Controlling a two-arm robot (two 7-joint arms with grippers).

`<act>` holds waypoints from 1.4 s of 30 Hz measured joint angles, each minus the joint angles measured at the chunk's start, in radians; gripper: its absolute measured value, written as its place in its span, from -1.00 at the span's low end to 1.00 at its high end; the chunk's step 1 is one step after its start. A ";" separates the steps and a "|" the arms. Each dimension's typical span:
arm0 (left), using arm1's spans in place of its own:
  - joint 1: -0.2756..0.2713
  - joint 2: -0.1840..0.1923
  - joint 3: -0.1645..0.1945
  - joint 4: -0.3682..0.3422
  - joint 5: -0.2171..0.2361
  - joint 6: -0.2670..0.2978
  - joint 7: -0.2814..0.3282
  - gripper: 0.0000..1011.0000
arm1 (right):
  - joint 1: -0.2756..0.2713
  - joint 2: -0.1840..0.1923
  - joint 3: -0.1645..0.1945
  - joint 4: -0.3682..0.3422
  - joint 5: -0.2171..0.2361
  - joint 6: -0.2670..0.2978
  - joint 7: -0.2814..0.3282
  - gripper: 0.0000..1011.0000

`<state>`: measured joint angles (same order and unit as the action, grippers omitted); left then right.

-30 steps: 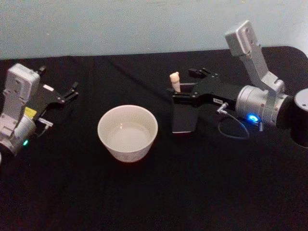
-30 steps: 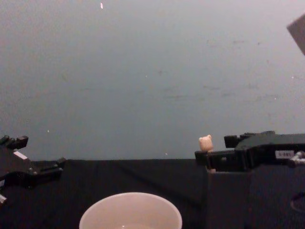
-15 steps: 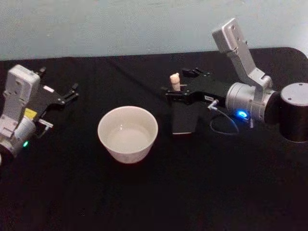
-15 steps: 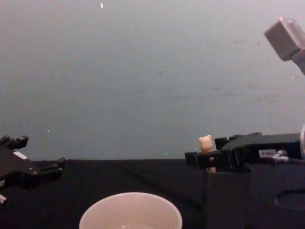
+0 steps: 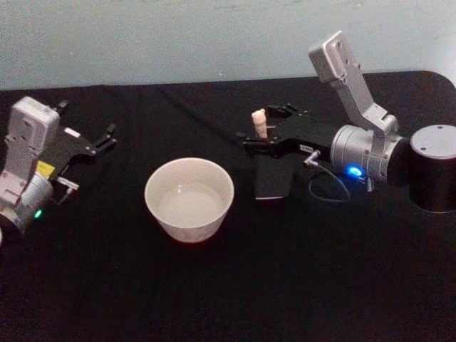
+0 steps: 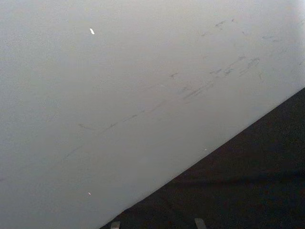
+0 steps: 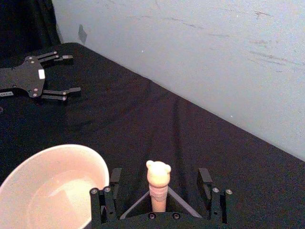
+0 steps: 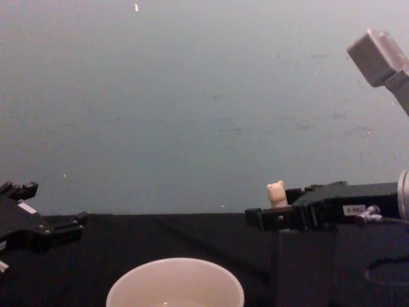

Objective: Pick up the stirring spoon with one hand, stir inside the cup, then place it back in its original position.

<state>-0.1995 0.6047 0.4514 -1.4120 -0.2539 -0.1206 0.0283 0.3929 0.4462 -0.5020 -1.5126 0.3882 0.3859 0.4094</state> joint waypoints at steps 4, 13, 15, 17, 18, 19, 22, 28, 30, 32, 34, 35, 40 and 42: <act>0.000 0.000 0.000 0.000 0.000 0.000 0.000 0.98 | -0.001 0.000 0.000 -0.002 -0.007 0.000 -0.001 0.98; 0.000 0.000 0.000 0.000 0.000 0.000 0.000 0.98 | -0.002 0.000 0.000 -0.002 -0.006 0.000 -0.001 0.98; 0.000 0.000 0.000 0.000 0.000 0.000 0.000 0.98 | -0.002 0.000 0.000 -0.003 -0.006 -0.001 -0.001 0.98; 0.000 0.000 0.000 0.000 0.000 0.000 0.000 0.98 | -0.002 0.000 0.000 -0.003 -0.006 -0.001 -0.001 0.91; 0.000 0.000 0.000 0.000 0.000 0.000 0.000 0.98 | -0.002 0.000 0.000 -0.003 -0.005 -0.001 -0.001 0.88; 0.000 0.000 0.000 0.000 0.000 0.000 0.000 0.98 | -0.002 0.000 0.000 -0.003 -0.005 -0.001 -0.001 0.86; 0.000 0.000 0.000 0.000 0.000 0.000 0.000 0.98 | -0.002 0.000 0.000 -0.003 -0.005 -0.001 -0.001 0.68; 0.000 0.000 0.000 0.000 0.000 0.000 0.000 0.98 | -0.002 0.000 0.001 -0.003 -0.004 -0.001 -0.001 0.36; 0.000 0.000 0.000 0.000 0.000 0.000 0.000 0.98 | -0.002 0.000 0.001 -0.003 -0.004 -0.001 -0.001 0.20; 0.000 0.000 0.000 0.000 0.000 0.000 0.000 0.98 | -0.002 0.000 0.001 -0.003 -0.003 -0.001 -0.001 0.08; 0.000 0.000 0.000 0.000 0.000 0.000 0.000 0.98 | -0.002 0.000 0.001 -0.003 -0.003 -0.001 -0.001 -0.04; 0.000 0.000 0.000 0.000 0.000 0.000 0.000 0.98 | -0.002 0.000 0.001 -0.003 -0.003 -0.001 -0.001 -0.08; 0.000 0.000 0.000 0.000 0.000 0.000 0.000 0.98 | -0.002 0.000 0.001 -0.003 -0.003 -0.001 -0.001 -0.40; 0.000 0.000 0.000 0.000 0.000 0.000 0.000 0.98 | -0.002 0.000 0.001 -0.003 -0.002 -0.001 -0.001 -0.55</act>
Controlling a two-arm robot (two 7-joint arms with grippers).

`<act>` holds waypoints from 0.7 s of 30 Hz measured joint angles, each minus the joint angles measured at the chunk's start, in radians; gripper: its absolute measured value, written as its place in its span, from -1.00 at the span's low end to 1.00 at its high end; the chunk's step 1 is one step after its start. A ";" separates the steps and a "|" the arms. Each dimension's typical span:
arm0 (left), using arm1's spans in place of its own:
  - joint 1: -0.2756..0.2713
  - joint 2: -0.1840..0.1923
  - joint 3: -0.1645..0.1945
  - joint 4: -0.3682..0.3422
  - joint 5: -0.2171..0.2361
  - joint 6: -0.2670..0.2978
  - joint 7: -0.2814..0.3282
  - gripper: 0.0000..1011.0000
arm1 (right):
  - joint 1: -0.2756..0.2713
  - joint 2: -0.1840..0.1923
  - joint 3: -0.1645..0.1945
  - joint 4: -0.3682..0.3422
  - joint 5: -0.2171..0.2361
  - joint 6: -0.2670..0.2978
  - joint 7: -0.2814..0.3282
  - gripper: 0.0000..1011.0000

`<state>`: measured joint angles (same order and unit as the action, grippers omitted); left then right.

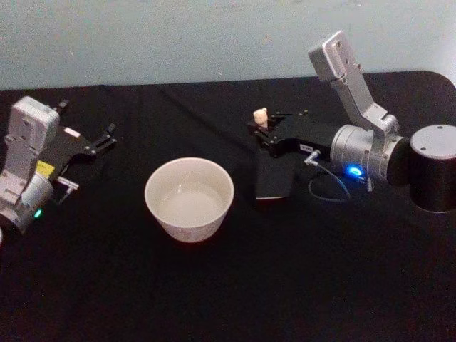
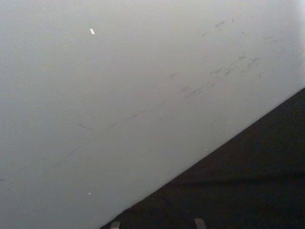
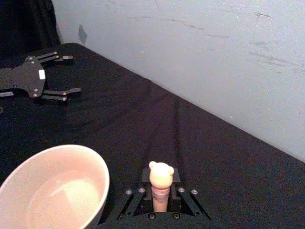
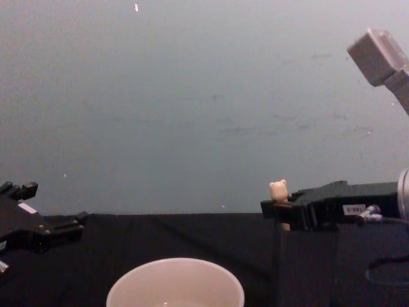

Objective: Pick up the stirring spoon with one hand, stir inside the cup, then place it back in its original position.

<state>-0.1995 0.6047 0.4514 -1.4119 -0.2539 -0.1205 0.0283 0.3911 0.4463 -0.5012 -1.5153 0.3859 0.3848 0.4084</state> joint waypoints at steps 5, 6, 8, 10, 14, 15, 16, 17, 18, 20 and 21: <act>0.000 0.000 0.000 0.000 0.000 0.000 0.000 0.98 | 0.000 0.000 0.000 0.000 0.000 0.000 0.000 -0.61; 0.000 0.000 0.000 0.000 0.000 0.000 0.000 0.98 | 0.000 0.000 0.000 0.000 0.000 0.000 0.000 -0.61; 0.000 0.000 0.000 0.000 0.000 0.000 0.000 0.98 | 0.000 0.000 0.000 0.000 0.000 0.000 0.000 -0.61; 0.000 0.000 0.000 0.000 0.000 0.000 0.000 0.98 | 0.000 0.000 0.000 0.000 0.000 0.000 0.000 -0.61; 0.000 0.000 0.000 0.000 0.000 0.000 0.000 0.98 | -0.002 -0.001 0.003 -0.001 0.004 0.000 0.004 -0.61; 0.000 0.000 0.000 0.000 0.000 0.000 0.000 0.98 | -0.004 -0.001 0.005 -0.003 0.005 0.000 0.005 -0.61; 0.000 0.000 0.000 0.000 0.000 0.000 0.000 0.98 | -0.004 -0.001 0.005 -0.003 0.005 0.000 0.005 -0.61; 0.000 0.000 0.000 0.000 0.000 0.000 0.000 0.98 | -0.006 -0.001 0.007 -0.007 0.007 -0.001 0.006 -0.61; 0.000 0.000 0.000 0.000 0.000 0.000 0.000 0.98 | -0.007 -0.001 0.009 -0.010 0.008 -0.001 0.006 -0.61; 0.000 0.000 0.000 0.000 0.000 0.000 0.000 0.98 | -0.009 0.000 0.014 -0.017 0.012 -0.003 0.006 -0.61; 0.000 0.000 0.000 0.000 0.000 0.000 0.000 0.98 | -0.011 0.001 0.016 -0.020 0.014 -0.004 0.005 -0.61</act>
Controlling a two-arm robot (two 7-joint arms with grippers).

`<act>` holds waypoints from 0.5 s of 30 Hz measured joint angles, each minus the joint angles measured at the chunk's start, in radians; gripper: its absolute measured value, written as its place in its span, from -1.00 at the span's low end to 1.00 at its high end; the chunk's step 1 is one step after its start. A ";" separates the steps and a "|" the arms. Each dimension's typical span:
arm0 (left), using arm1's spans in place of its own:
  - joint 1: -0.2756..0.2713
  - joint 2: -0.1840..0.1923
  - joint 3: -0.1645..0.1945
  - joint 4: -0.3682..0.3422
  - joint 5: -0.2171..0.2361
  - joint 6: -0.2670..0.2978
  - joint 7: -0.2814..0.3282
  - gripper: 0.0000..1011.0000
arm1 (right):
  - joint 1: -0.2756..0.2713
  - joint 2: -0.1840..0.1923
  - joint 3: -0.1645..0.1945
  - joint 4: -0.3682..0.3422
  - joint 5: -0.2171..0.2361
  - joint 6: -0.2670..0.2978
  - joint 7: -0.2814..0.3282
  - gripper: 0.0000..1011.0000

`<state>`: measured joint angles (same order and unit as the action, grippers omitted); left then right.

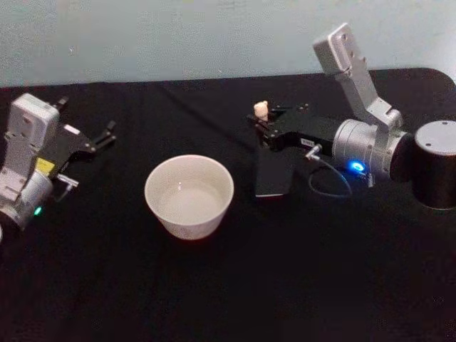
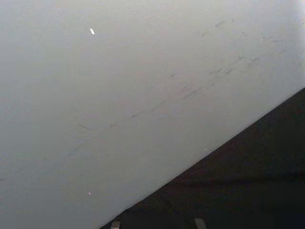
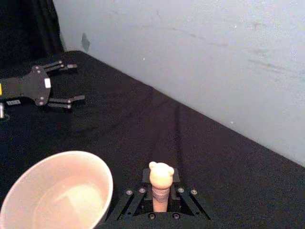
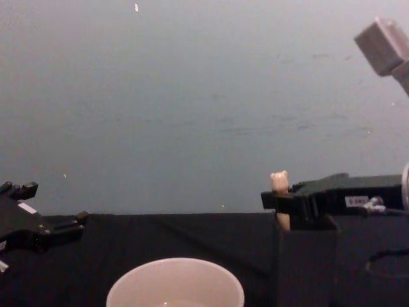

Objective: Pick up the stirring spoon with one hand, stir inside the cup, then place it back in its original position.

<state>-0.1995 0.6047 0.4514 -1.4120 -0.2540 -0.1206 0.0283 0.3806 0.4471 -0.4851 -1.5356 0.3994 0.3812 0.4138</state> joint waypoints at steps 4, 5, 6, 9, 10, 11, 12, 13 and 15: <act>0.000 0.000 0.000 0.000 0.000 0.000 0.000 0.98 | -0.007 0.003 0.015 -0.019 0.010 -0.006 -0.004 -0.61; 0.000 0.000 0.000 0.000 0.000 0.000 0.000 0.98 | -0.008 0.004 0.017 -0.023 0.013 -0.007 -0.004 -0.61; 0.000 0.000 0.000 0.000 0.000 0.000 0.000 0.98 | -0.009 0.005 0.020 -0.026 0.015 -0.009 -0.005 -0.61; 0.000 0.000 0.000 0.000 0.000 0.000 0.000 0.98 | -0.014 0.008 0.032 -0.043 0.025 -0.015 -0.011 -0.61; 0.000 0.000 0.000 0.000 0.000 0.000 0.000 0.98 | -0.016 0.009 0.036 -0.048 0.028 -0.018 -0.012 -0.61; 0.000 0.000 0.000 0.000 0.000 0.000 0.000 0.98 | -0.018 0.009 0.040 -0.053 0.031 -0.020 -0.013 -0.61; 0.000 0.000 0.000 0.000 0.000 0.000 0.000 0.98 | -0.021 0.011 0.047 -0.061 0.038 -0.025 -0.014 -0.61; 0.000 0.000 0.000 0.000 0.000 0.000 0.000 0.98 | -0.023 0.012 0.051 -0.067 0.042 -0.027 -0.016 -0.61; 0.000 0.000 0.000 0.000 0.000 0.000 0.000 0.98 | -0.029 0.015 0.064 -0.085 0.055 -0.035 -0.019 -0.61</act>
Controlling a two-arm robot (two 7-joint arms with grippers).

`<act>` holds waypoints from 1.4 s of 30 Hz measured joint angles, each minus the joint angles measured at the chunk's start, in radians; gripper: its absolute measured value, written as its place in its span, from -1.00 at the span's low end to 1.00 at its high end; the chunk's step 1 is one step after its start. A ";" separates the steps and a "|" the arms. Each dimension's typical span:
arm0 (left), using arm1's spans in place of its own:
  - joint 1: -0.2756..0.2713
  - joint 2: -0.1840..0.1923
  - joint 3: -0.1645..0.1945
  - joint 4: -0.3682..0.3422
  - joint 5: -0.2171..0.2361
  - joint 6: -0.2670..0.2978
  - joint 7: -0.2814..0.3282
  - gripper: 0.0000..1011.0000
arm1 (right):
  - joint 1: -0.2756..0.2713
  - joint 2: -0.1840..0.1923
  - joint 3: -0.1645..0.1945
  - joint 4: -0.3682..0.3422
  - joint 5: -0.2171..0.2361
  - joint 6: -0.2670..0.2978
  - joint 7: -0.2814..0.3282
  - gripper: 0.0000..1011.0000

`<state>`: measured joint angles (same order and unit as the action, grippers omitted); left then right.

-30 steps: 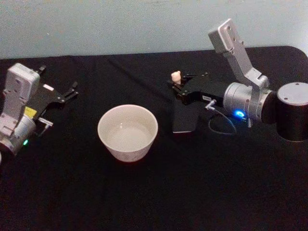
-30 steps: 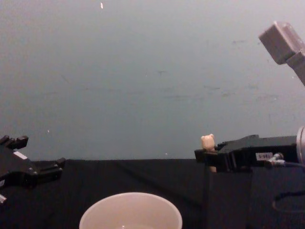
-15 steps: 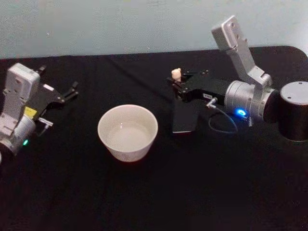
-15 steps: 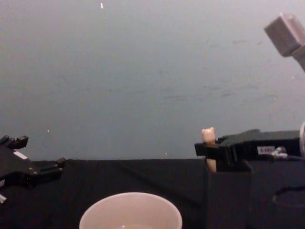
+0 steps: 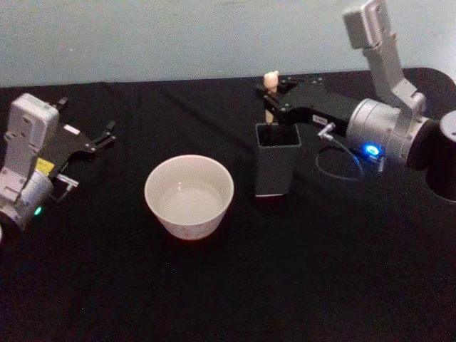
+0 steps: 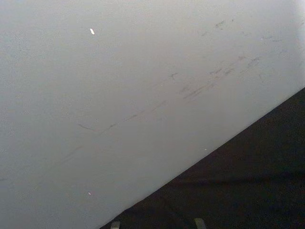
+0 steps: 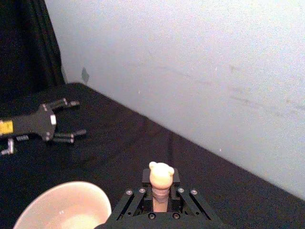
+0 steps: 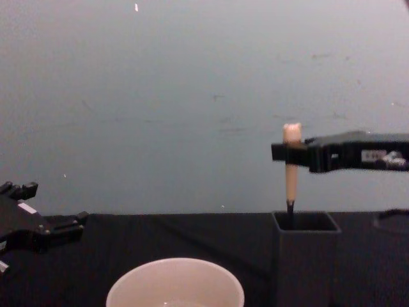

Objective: Pick up the stirring spoon with one hand, stir inside the cup, then place it back in its original position.

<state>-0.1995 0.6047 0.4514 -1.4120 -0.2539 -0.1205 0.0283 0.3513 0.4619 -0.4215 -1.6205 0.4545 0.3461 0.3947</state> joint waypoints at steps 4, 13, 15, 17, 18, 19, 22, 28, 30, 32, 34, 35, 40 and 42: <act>0.000 0.000 0.000 0.000 0.000 0.000 0.000 0.98 | -0.011 0.007 0.019 -0.028 0.023 -0.012 -0.005 -0.61; 0.000 0.000 0.000 0.000 0.000 0.000 0.000 0.98 | -0.027 0.018 0.046 -0.079 0.064 -0.047 -0.024 -0.61; 0.000 0.000 0.000 0.000 0.000 0.000 0.000 0.98 | -0.028 0.016 0.050 -0.085 0.069 -0.059 -0.032 -0.61; 0.000 0.000 0.000 0.000 0.000 0.000 0.000 0.98 | -0.028 0.013 0.052 -0.089 0.071 -0.069 -0.039 -0.61; 0.000 0.000 0.000 0.000 0.000 0.000 0.000 0.98 | -0.027 0.010 0.054 -0.093 0.072 -0.078 -0.045 -0.61; 0.000 0.000 0.000 0.000 0.000 0.000 0.000 0.98 | -0.027 0.009 0.055 -0.095 0.073 -0.082 -0.047 -0.61; 0.000 0.000 0.000 0.000 0.000 0.000 0.000 0.98 | -0.026 0.003 0.057 -0.098 0.074 -0.097 -0.053 -0.61; 0.000 0.000 0.000 0.000 0.000 0.000 0.000 0.98 | -0.018 -0.018 0.047 -0.099 0.074 -0.128 -0.059 -0.61; 0.000 0.000 0.000 0.000 0.000 0.000 0.000 0.98 | -0.013 -0.027 0.038 -0.097 0.073 -0.135 -0.057 -0.61; 0.000 0.000 0.000 0.000 0.000 0.000 0.000 0.98 | -0.010 -0.034 0.024 -0.095 0.071 -0.142 -0.052 -0.61; 0.000 0.000 0.000 0.000 0.000 0.000 0.000 0.98 | -0.008 -0.041 0.009 -0.091 0.065 -0.149 -0.045 -0.61; 0.000 0.000 0.000 0.000 0.000 0.000 0.000 0.98 | -0.008 -0.041 0.009 -0.091 0.065 -0.149 -0.045 -0.61; 0.000 0.000 0.000 0.000 0.000 0.000 0.000 0.98 | -0.011 -0.055 -0.035 -0.075 0.033 -0.184 -0.028 -0.61; 0.000 0.000 0.000 0.000 0.000 0.000 0.000 0.98 | -0.019 -0.061 -0.054 -0.062 0.014 -0.212 -0.017 -0.61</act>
<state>-0.1996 0.6047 0.4514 -1.4120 -0.2539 -0.1205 0.0283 0.3326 0.4005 -0.4755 -1.6820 0.4685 0.1340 0.3777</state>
